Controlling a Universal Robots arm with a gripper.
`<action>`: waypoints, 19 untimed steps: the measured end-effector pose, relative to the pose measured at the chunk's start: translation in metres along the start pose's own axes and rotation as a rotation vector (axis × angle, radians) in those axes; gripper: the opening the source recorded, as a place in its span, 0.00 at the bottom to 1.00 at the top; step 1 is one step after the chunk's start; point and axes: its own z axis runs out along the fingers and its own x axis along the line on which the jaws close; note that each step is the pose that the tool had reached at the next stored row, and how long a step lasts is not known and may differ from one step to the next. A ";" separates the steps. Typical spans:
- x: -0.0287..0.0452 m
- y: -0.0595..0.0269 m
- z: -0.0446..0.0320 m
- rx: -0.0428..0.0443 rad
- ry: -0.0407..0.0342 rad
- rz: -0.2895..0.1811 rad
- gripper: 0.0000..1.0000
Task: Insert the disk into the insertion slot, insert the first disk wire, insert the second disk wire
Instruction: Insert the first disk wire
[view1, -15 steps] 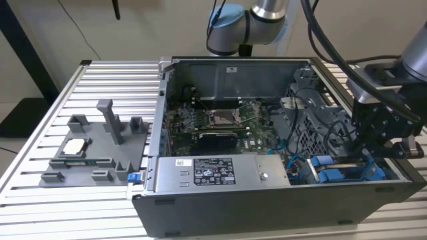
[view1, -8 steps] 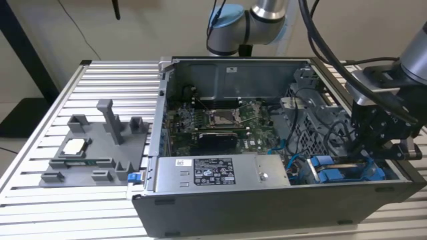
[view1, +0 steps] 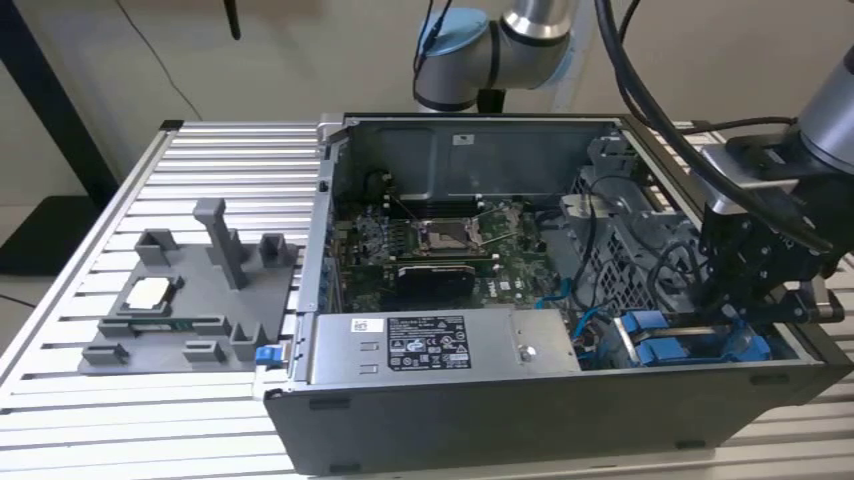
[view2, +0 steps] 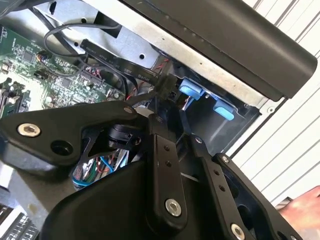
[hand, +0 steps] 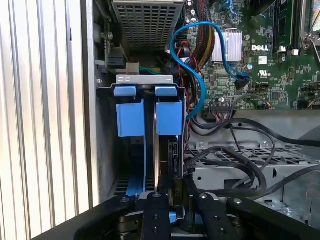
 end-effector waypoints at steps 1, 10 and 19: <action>0.0000 0.0000 -0.0004 0.0000 -0.0009 0.000 0.27; -0.0009 -0.0003 -0.0129 0.0000 -0.0008 0.000 0.27; -0.0016 -0.0005 -0.0223 0.0000 -0.0011 0.000 0.27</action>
